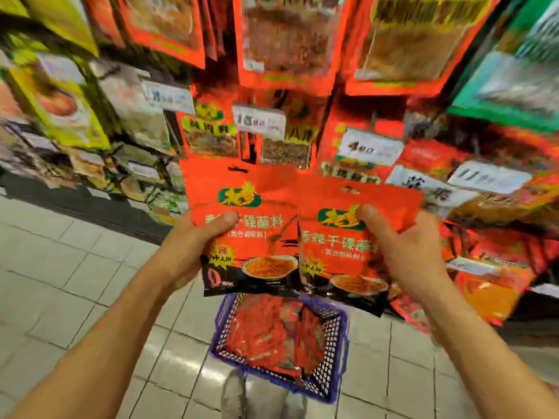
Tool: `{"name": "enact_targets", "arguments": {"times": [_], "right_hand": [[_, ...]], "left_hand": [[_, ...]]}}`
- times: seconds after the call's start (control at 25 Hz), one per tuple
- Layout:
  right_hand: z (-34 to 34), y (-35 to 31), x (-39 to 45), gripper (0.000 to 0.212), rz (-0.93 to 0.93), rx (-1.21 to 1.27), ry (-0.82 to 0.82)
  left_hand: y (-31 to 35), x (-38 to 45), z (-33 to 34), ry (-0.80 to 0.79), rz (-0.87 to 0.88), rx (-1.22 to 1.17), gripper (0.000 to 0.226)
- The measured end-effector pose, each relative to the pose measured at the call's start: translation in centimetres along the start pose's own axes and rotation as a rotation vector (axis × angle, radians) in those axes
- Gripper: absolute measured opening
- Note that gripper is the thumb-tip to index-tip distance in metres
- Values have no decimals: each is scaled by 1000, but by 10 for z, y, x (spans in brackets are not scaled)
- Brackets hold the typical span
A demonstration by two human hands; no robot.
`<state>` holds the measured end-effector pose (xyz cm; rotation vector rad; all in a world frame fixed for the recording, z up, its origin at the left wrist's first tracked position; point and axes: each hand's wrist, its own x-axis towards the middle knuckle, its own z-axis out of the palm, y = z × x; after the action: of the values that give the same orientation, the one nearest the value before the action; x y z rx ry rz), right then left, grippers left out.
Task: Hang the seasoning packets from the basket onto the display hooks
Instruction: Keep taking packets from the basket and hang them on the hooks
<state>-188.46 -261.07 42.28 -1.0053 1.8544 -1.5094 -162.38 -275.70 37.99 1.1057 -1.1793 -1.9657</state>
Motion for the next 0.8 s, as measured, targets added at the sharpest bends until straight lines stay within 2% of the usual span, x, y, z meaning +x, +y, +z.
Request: {"name": "enact_targets", "arguments": {"times": [0.12,0.32,0.4,0.44,0.6,0.72,0.8], "right_hand": [[-20,-119,9,28,-208,-22,41],[-41,-258,29,8,-413,56,90],[-43,-298,36,25,-459,71,120],[-41,-315,42,27,-472,83,129],[-19,-364,72,5,-433,203,138],[2,-392,99,21,-386,262,151],[16,-408,119,18,-343,251,169]], "left_hand": [[100,-36,22,-16,169,5,57],[220,-68,48,-8,430,19,37],[264,-75,56,2,514,3,36],[284,-79,59,7,547,-9,35],[340,-83,63,7,610,-15,26],[370,-80,54,-29,631,48,27],[388,-75,48,-56,656,113,34]]}}
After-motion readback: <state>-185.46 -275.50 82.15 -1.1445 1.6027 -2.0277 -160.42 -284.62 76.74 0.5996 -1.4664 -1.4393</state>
